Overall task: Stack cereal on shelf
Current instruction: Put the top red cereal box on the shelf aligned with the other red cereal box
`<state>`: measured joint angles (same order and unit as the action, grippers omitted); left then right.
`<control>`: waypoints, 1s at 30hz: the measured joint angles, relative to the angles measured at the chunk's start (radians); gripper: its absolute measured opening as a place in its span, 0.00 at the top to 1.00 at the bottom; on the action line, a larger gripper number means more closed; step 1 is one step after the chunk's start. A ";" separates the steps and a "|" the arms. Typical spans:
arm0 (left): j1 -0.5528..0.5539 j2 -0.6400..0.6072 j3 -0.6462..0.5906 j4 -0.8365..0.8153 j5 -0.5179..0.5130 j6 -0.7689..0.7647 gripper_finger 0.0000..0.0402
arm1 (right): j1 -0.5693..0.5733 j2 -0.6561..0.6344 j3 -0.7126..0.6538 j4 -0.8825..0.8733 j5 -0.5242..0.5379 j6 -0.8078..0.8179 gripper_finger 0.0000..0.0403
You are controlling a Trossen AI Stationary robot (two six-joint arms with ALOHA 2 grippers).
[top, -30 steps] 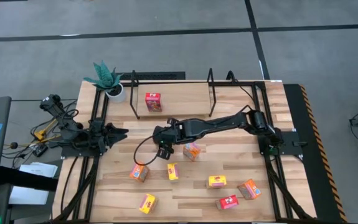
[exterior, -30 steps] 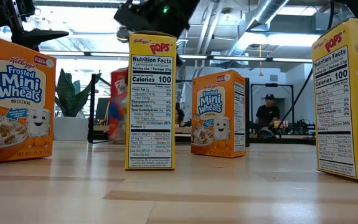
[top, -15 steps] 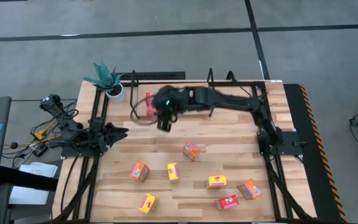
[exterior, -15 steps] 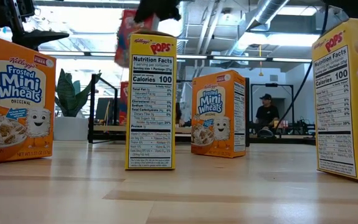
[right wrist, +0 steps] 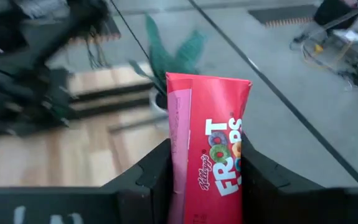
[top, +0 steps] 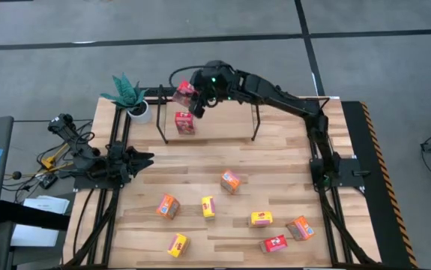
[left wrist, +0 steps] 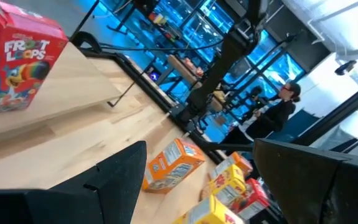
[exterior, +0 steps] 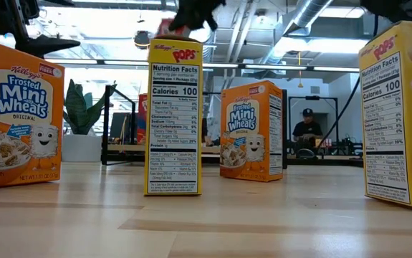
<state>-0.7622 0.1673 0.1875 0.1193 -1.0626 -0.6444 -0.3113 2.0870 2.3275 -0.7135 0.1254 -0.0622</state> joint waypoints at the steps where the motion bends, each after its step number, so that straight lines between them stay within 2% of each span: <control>1: 0.000 0.000 0.000 -0.007 -0.001 0.005 0.29 | -0.013 0.012 -0.001 0.008 0.002 -0.012 0.60; 4: 0.000 0.000 0.000 -0.010 -0.020 0.005 0.29 | -0.053 0.031 -0.004 -0.006 -0.011 -0.035 0.61; 8: 0.000 0.000 0.000 -0.010 -0.079 0.025 0.29 | -0.095 0.054 0.003 0.035 -0.090 -0.095 0.62; 10: 0.000 0.000 0.000 -0.010 -0.113 0.034 0.29 | -0.118 0.065 -0.002 -0.002 -0.121 -0.120 0.62; 18: 0.000 0.000 0.000 -0.009 -0.238 0.007 0.29 | -0.151 0.143 -0.001 0.001 -0.237 -0.208 0.58; 24: 0.000 0.000 0.000 -0.009 -0.357 0.003 0.29 | -0.156 0.162 -0.002 0.002 -0.238 -0.314 0.60; 30: 0.000 0.000 0.000 -0.009 -0.418 -0.015 0.29 | -0.164 0.180 -0.003 0.001 -0.261 -0.357 0.62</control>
<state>-0.7620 0.1673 0.1875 0.1108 -1.4806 -0.6590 -0.4752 2.2673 2.3249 -0.7127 -0.1355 -0.4192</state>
